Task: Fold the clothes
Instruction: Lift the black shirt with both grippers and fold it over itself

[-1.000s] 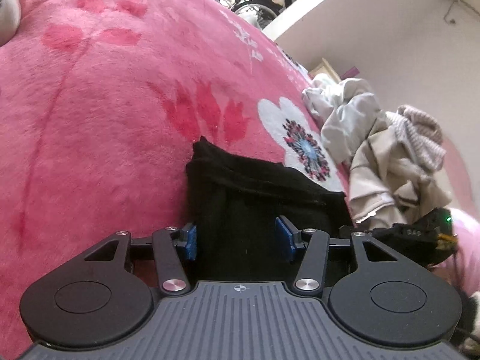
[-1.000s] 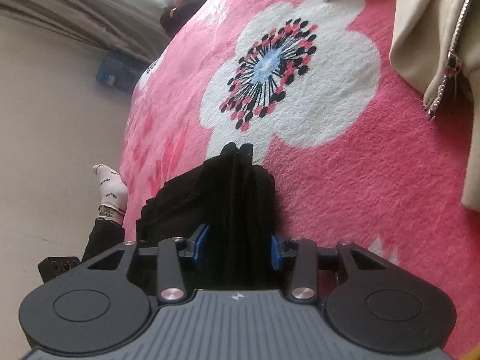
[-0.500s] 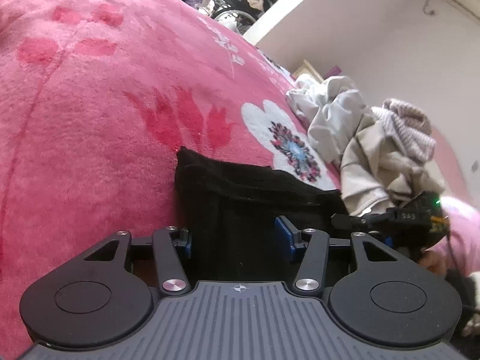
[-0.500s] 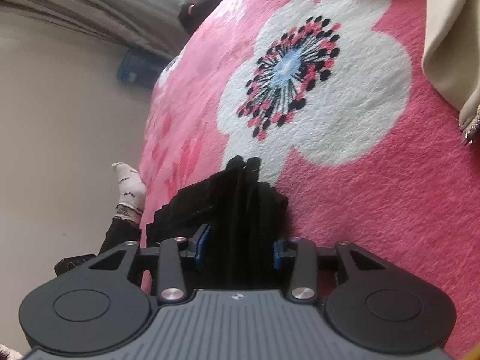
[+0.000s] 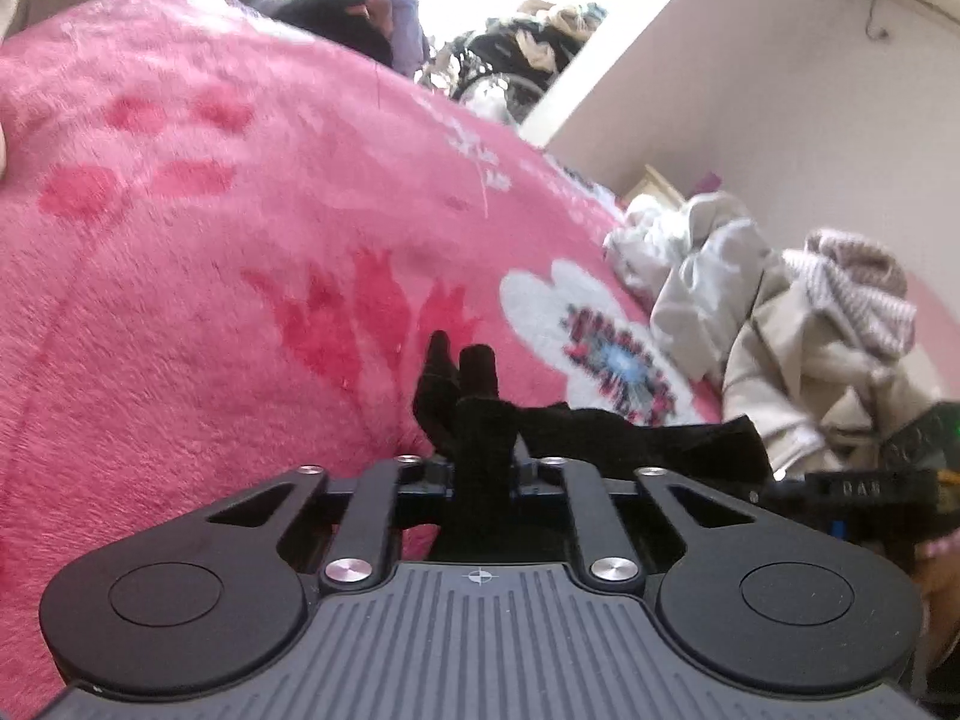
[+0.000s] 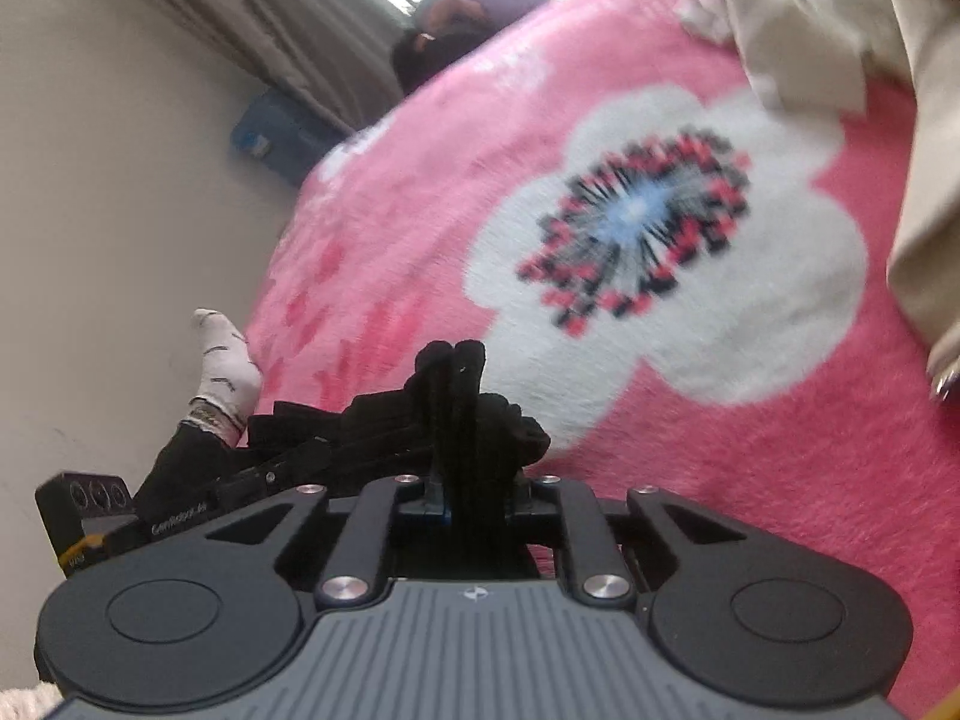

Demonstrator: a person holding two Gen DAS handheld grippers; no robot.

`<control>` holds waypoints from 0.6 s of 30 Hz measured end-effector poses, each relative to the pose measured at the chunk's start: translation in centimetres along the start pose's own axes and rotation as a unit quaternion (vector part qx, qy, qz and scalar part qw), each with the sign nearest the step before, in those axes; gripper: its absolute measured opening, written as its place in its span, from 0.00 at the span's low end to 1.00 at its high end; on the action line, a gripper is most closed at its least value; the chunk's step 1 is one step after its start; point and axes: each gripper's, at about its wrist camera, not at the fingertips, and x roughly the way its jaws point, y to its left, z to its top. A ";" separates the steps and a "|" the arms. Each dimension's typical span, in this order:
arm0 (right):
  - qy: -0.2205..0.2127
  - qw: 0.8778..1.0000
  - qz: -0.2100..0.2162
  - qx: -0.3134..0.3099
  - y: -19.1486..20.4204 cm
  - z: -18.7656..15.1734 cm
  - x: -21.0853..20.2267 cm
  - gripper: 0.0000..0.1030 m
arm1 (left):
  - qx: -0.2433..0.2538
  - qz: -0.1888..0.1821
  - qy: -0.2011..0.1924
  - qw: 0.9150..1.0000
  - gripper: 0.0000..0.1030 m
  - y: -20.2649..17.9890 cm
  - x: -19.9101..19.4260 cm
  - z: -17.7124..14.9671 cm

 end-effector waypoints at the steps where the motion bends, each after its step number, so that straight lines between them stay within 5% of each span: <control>1: -0.006 1.000 -0.004 -0.013 0.9 0.0 -0.7 0.14 | 0.001 -0.002 -0.008 1.000 0.09 -0.4 -0.8 0.2; 10: -0.089 0.992 -0.028 -0.085 9.8 -0.6 -10.0 0.13 | 0.051 -0.061 -0.092 0.993 0.07 -6.9 -11.1 2.8; 18: -0.243 0.960 -0.003 -0.136 18.9 -0.3 -21.0 0.13 | 0.136 -0.103 -0.193 0.966 0.07 -15.4 -21.8 6.7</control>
